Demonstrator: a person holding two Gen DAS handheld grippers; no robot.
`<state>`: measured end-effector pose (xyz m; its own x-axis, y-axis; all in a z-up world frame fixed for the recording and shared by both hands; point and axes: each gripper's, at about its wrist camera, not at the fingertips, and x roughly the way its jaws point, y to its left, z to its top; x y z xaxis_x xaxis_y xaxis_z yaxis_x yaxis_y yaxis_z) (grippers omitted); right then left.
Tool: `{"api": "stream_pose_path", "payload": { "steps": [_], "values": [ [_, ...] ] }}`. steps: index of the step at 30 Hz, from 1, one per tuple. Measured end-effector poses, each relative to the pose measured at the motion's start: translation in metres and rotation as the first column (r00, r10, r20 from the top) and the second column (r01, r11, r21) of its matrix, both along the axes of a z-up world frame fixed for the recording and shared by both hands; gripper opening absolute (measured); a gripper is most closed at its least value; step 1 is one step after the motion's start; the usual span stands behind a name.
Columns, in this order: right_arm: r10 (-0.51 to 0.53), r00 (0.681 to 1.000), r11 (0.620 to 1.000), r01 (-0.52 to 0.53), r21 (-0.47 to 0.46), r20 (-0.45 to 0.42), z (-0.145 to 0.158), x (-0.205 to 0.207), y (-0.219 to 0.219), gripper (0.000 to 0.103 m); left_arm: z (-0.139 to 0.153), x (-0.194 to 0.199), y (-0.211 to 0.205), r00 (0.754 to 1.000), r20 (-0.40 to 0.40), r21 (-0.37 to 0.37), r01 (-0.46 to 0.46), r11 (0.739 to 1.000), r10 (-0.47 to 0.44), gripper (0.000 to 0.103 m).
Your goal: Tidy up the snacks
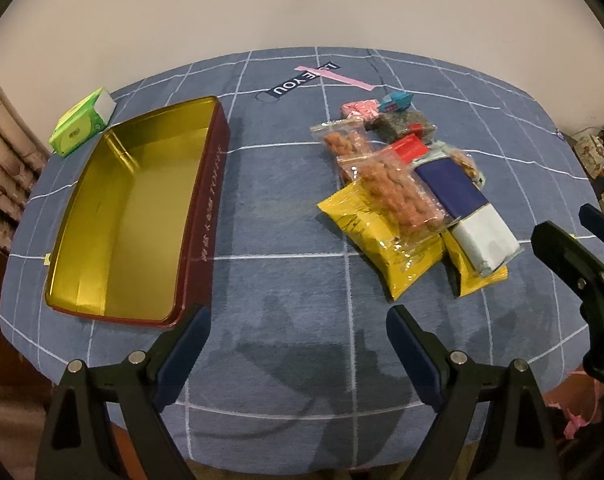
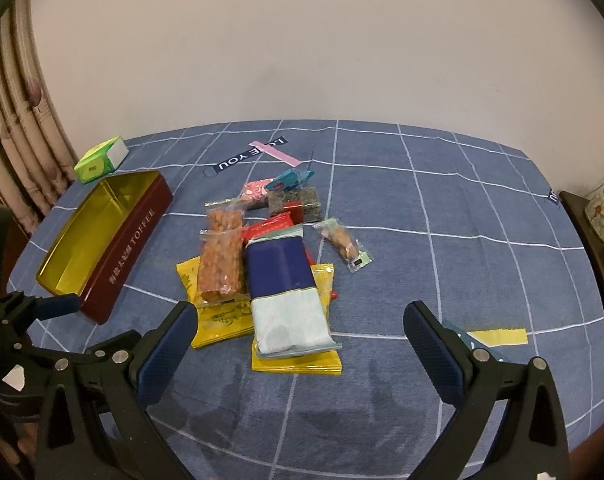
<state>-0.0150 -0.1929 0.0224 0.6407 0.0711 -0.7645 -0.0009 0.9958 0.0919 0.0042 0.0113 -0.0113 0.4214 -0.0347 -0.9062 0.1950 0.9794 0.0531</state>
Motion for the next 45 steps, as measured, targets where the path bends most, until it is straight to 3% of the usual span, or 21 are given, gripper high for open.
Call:
{"api": "stream_pose_path", "payload": {
  "steps": [15, 21, 31, 39, 43, 45],
  "values": [
    [0.01, 1.0, 1.0, -0.01, -0.018, -0.001, 0.0, 0.001, 0.005, 0.101, -0.003, 0.0, -0.001, 1.0, -0.004, 0.026, 0.005, 1.0, -0.005, 0.091],
    [0.012, 1.0, 1.0, -0.012, -0.026, -0.005, 0.0, 0.001, 0.007, 0.101, -0.003, 0.001, 0.006, 1.0, -0.02, -0.018, -0.02, 1.0, 0.02, 0.092],
    [0.008, 1.0, 1.0, -0.009, -0.026, -0.018, -0.002, 0.004, 0.003, 0.101, -0.004, 0.002, 0.014, 0.998, -0.031, -0.021, -0.049, 0.999, 0.049, 0.092],
    [0.037, 0.997, 0.998, -0.04, -0.041, -0.061, -0.013, 0.013, 0.003, 0.09, -0.008, 0.004, 0.02, 0.997, -0.043, -0.022, -0.067, 0.997, 0.066, 0.092],
    [0.054, 0.994, 0.997, -0.059, -0.047, -0.096, -0.022, 0.022, 0.002, 0.077, -0.009, 0.006, 0.02, 0.996, -0.048, -0.023, -0.07, 0.997, 0.069, 0.092],
    [0.063, 0.991, 0.997, -0.069, -0.045, -0.114, -0.028, 0.029, 0.001, 0.076, -0.009, 0.007, 0.021, 0.996, -0.051, -0.023, -0.071, 0.997, 0.07, 0.092]
  ]
}}
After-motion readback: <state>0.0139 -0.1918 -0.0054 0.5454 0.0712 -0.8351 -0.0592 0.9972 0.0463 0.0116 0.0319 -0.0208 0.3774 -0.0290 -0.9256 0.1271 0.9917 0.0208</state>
